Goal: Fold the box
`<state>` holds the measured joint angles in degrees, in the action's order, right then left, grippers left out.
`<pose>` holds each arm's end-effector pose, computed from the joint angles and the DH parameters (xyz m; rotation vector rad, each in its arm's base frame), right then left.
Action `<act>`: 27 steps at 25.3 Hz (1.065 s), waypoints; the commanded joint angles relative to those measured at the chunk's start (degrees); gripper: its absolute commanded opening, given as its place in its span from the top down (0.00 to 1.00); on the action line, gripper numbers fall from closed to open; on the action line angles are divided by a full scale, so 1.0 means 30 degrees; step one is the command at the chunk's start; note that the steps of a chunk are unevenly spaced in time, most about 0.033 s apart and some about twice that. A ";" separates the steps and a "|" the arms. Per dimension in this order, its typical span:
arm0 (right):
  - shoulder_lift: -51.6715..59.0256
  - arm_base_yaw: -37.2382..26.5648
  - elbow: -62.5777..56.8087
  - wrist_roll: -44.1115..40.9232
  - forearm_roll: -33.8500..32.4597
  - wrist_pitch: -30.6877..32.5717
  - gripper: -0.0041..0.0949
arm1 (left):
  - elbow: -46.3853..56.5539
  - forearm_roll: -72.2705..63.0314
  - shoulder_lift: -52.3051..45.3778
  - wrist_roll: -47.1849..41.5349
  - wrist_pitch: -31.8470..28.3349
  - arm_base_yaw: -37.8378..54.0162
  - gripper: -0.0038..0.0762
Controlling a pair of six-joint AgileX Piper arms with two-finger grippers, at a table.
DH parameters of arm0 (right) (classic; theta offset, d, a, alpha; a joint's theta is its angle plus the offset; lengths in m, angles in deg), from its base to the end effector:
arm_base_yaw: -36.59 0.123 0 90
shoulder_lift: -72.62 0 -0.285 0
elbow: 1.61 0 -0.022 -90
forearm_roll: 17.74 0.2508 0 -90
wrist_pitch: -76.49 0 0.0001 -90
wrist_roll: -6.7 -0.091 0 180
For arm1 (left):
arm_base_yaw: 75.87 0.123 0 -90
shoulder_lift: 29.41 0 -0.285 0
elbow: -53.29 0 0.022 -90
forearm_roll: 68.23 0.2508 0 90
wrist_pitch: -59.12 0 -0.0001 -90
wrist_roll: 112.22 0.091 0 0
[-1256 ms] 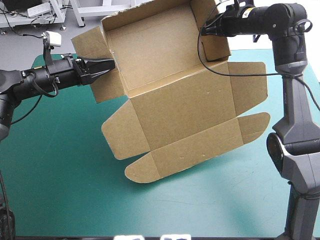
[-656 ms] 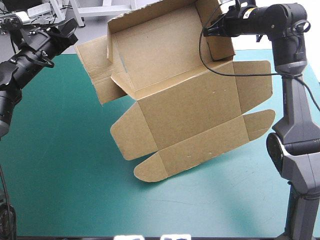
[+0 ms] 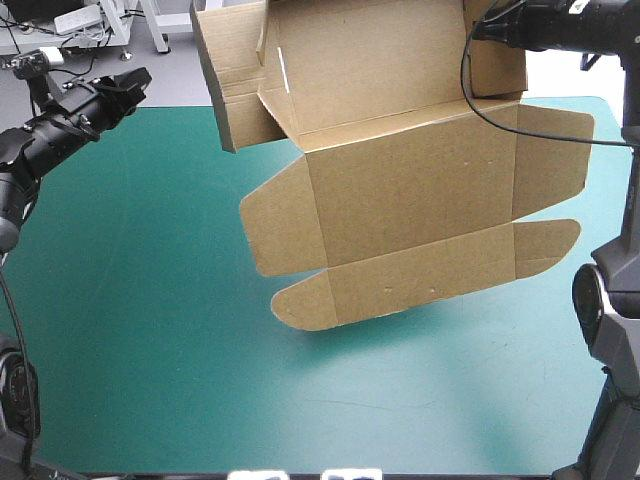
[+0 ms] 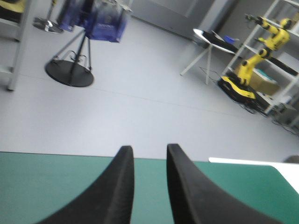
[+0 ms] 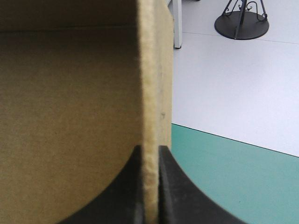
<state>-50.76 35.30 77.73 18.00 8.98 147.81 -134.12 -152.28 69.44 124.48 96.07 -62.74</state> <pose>0.3917 0.0300 0.5239 -0.2993 1.9343 0.3947 0.3704 0.0304 0.4128 -0.0842 1.6993 -0.7007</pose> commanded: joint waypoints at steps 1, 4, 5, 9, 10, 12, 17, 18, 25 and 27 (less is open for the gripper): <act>0.1224 -0.0113 0.0422 -0.0203 0.1136 0.0063 0.98 | -0.0665 -0.1352 -0.0684 0.0013 0.2697 -0.0060 0.72; 0.1224 -0.0113 0.0422 -0.0203 0.1595 0.0063 0.98 | -0.0665 -0.1386 -0.0684 0.0013 0.4345 -0.0060 0.72; 0.1224 -0.0113 0.0422 -0.0203 0.1848 0.0063 0.98 | -0.0665 -0.1541 -0.0684 -0.0053 0.4975 -0.0060 0.72; 0.1224 -0.0071 0.0422 -0.0130 0.2156 0.0063 0.98 | -0.0665 -0.2584 -0.0684 -0.0044 0.7004 -0.0060 0.73; 0.1224 -0.0046 0.0422 -0.0130 0.2156 0.0063 0.98 | -0.0665 -0.2966 -0.0684 -0.0044 0.7512 -0.0060 0.74; 0.1224 -0.0046 0.0422 -0.0130 0.2255 0.0063 0.98 | -0.0665 -0.3353 -0.0684 -0.0044 0.8387 -0.0060 0.74; 0.1224 0.0063 0.0422 -0.0130 0.2638 0.0063 0.98 | -0.0665 -0.3823 -0.0684 -0.0044 0.9837 -0.0347 0.81; 0.1224 0.0101 0.0422 -0.0036 0.2638 0.0063 0.98 | -0.0665 -0.3851 -0.0684 -0.0044 0.9840 -0.0458 0.82; 0.1224 0.0653 0.0422 0.0228 0.1646 0.0063 0.98 | -0.0665 -0.3907 -0.0718 0.0432 0.9959 -0.2814 0.84; 0.1187 0.0681 0.0422 0.0228 0.1638 0.0063 0.98 | -0.0679 -0.3907 -0.0718 0.0432 1.0469 -0.3007 0.84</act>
<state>-50.69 37.27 77.73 18.92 12.33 147.81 -134.12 -159.26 69.73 125.78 125.44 -71.24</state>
